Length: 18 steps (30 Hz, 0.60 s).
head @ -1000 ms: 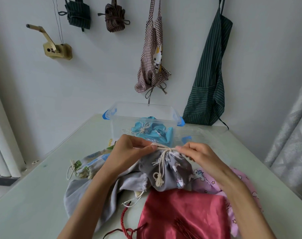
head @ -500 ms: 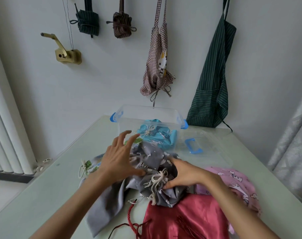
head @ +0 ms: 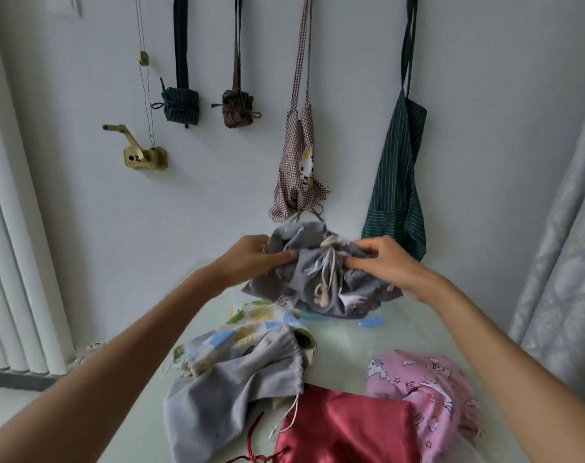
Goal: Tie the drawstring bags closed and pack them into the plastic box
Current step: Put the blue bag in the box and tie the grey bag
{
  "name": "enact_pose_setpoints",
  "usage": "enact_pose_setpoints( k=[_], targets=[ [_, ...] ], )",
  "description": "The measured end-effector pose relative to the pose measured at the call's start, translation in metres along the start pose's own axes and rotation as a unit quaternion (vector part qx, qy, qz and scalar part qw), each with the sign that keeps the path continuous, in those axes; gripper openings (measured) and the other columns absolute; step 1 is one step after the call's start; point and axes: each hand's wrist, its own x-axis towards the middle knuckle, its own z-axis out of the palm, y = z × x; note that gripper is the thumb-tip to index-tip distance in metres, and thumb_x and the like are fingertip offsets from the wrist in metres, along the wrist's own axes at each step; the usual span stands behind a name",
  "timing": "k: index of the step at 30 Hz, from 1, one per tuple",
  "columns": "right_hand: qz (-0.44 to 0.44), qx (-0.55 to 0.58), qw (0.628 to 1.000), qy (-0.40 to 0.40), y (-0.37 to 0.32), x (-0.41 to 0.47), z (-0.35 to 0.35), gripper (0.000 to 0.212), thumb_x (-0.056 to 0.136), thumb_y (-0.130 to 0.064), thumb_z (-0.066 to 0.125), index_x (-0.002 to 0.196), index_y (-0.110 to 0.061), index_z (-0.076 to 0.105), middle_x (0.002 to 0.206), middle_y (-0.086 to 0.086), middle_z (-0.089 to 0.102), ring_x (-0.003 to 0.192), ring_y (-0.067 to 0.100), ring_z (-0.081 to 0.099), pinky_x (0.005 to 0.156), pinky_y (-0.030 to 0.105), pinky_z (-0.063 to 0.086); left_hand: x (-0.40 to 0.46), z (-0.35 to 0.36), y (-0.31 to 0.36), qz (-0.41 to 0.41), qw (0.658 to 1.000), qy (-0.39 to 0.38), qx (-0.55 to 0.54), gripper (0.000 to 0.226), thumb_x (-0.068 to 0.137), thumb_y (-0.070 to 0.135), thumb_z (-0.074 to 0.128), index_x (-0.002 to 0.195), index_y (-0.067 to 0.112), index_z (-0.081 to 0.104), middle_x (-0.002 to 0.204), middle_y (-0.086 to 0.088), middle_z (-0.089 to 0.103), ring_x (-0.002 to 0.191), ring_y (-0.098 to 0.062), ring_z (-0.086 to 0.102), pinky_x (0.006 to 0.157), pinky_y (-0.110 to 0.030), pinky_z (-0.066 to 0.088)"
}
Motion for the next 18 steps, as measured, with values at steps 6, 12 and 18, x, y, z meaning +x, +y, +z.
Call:
enact_pose_setpoints(
  k=[6,12,18],
  targets=[
    [-0.030,-0.002,0.999,0.042,-0.026,0.006,-0.016,0.015,0.083,-0.008,0.068,0.087,-0.022,0.073,0.083,-0.002,0.071,0.081,0.007,0.063,0.074,0.014,0.048,-0.003,-0.008,0.034,-0.049,0.989,-0.110,-0.082,0.037,0.084,0.035,0.068,0.117,0.025,0.055,0.108,0.002,0.065,0.098,-0.013,0.062,0.076,-0.026,0.054],
    [-0.054,-0.066,0.986,0.142,-0.020,0.058,-0.009,0.007,0.080,-0.017,0.071,0.085,-0.018,0.075,0.084,0.009,0.074,0.082,0.017,0.064,0.070,0.027,0.042,0.058,-0.011,0.033,-0.028,0.998,0.052,-0.018,0.028,0.072,0.018,0.080,0.092,0.003,0.066,0.077,-0.004,0.060,0.069,-0.015,0.056,0.054,-0.018,0.047],
    [-0.095,-0.205,0.947,0.229,0.006,0.130,0.013,0.008,0.086,-0.024,0.062,0.084,-0.023,0.070,0.071,-0.008,0.060,0.075,0.023,0.060,0.057,0.028,0.038,0.132,-0.016,0.010,0.000,0.966,0.182,0.183,0.034,0.071,0.036,0.077,0.094,0.014,0.067,0.082,-0.002,0.061,0.074,-0.024,0.056,0.066,-0.030,0.040]
  ],
)
